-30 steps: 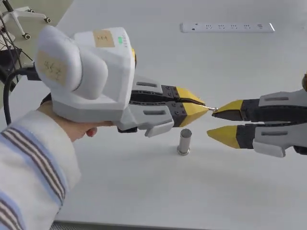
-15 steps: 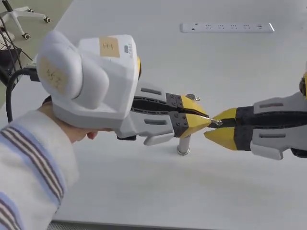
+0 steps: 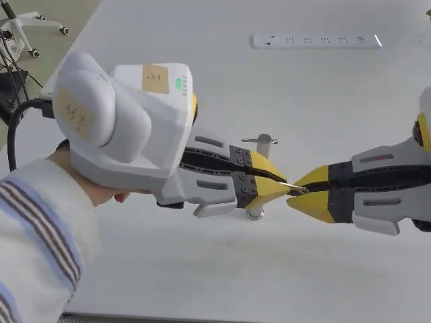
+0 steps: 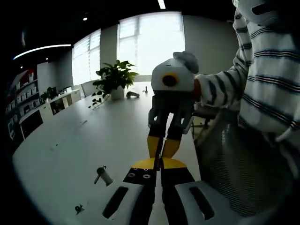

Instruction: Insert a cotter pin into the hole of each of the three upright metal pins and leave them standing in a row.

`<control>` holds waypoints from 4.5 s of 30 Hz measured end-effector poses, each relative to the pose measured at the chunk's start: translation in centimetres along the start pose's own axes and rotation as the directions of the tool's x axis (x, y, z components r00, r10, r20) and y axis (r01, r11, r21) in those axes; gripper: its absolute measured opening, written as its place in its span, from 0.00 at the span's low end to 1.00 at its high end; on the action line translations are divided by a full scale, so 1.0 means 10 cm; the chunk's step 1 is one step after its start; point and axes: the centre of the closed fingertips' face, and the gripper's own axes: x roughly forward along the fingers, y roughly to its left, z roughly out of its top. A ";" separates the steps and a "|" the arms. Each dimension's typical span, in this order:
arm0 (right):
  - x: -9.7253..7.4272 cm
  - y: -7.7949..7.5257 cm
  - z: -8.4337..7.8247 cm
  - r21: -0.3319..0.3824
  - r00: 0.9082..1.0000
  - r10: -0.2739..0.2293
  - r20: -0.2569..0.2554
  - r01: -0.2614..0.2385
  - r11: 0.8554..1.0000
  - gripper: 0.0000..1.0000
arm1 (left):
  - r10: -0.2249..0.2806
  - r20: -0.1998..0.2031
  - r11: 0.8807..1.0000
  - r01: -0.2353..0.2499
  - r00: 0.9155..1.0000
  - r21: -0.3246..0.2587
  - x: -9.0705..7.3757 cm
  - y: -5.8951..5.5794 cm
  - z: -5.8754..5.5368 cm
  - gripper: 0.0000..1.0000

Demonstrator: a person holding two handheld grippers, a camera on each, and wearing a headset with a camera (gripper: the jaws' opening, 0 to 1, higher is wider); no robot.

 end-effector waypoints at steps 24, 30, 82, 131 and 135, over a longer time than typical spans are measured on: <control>-0.06 0.12 -0.06 -0.003 0.998 0.057 -0.030 -0.057 0.998 0.00 | -0.013 -0.044 0.999 0.011 0.999 -0.044 0.03 -0.05 -0.16 0.01; -0.07 0.03 -0.07 -0.008 0.999 0.022 -0.034 -0.022 1.000 0.00 | 0.036 -0.056 0.997 -0.039 0.998 -0.066 0.01 0.06 -0.22 0.09; 0.21 -0.40 -0.65 -0.101 0.958 0.011 -0.286 -0.042 0.994 0.00 | 0.121 -0.268 0.992 -0.122 0.956 0.012 0.17 0.42 -0.70 0.09; 0.29 -0.37 -0.43 -0.046 0.989 0.038 -0.144 -0.045 0.998 0.06 | 0.138 -0.276 0.990 -0.140 0.951 0.013 0.24 0.41 -0.70 0.09; 0.30 -0.36 -0.41 -0.039 0.991 0.031 -0.131 -0.036 0.999 0.02 | 0.138 -0.278 0.990 -0.140 0.951 0.014 0.24 0.40 -0.69 0.09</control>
